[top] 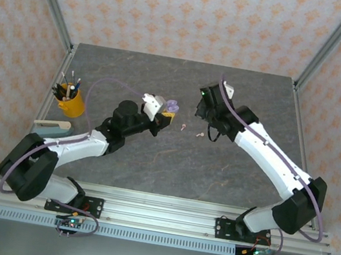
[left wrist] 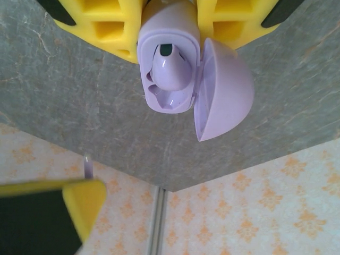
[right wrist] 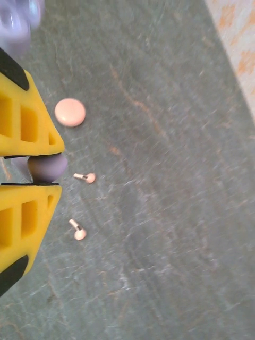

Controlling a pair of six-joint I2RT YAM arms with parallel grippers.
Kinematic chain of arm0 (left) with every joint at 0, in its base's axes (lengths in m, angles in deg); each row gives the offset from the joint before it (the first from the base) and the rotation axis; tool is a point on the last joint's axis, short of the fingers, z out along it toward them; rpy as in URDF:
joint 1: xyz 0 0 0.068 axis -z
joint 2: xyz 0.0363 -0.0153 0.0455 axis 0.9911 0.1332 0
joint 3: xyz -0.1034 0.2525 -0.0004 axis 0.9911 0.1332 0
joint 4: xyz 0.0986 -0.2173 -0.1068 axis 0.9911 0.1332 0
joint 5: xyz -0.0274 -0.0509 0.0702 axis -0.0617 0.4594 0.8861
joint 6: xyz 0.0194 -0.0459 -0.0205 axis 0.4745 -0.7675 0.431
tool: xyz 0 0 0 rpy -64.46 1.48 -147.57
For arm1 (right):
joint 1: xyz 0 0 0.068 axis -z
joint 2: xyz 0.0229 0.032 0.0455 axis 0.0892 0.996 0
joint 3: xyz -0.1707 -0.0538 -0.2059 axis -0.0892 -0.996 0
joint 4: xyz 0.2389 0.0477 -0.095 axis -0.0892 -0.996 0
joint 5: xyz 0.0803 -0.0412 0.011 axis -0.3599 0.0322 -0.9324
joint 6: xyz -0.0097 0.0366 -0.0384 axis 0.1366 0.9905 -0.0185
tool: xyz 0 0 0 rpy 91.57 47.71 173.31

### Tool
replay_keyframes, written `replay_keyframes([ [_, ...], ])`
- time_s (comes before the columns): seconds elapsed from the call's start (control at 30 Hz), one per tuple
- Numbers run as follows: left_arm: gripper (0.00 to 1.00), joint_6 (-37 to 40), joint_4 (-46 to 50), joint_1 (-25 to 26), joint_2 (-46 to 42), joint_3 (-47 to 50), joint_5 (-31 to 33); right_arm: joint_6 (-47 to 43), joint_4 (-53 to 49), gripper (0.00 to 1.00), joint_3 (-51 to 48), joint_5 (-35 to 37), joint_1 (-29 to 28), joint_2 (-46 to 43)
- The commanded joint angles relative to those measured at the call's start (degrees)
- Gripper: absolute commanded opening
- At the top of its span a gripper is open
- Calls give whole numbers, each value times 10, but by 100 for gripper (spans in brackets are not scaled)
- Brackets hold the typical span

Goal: Insert wireless bluetooth earbuds into charging case

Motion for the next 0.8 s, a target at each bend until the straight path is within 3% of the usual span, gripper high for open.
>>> replay_keyframes([
  [0.0,0,14,-15,11,18,-33,-14,-50,5,16,31,19,3,-19],
  [0.47,0,18,-29,41,110,-148,-31,-152,80,17,31,-31,3,-49],
  [0.77,0,20,-23,46,126,-178,-35,-212,110,17,10,-53,3,-63],
])
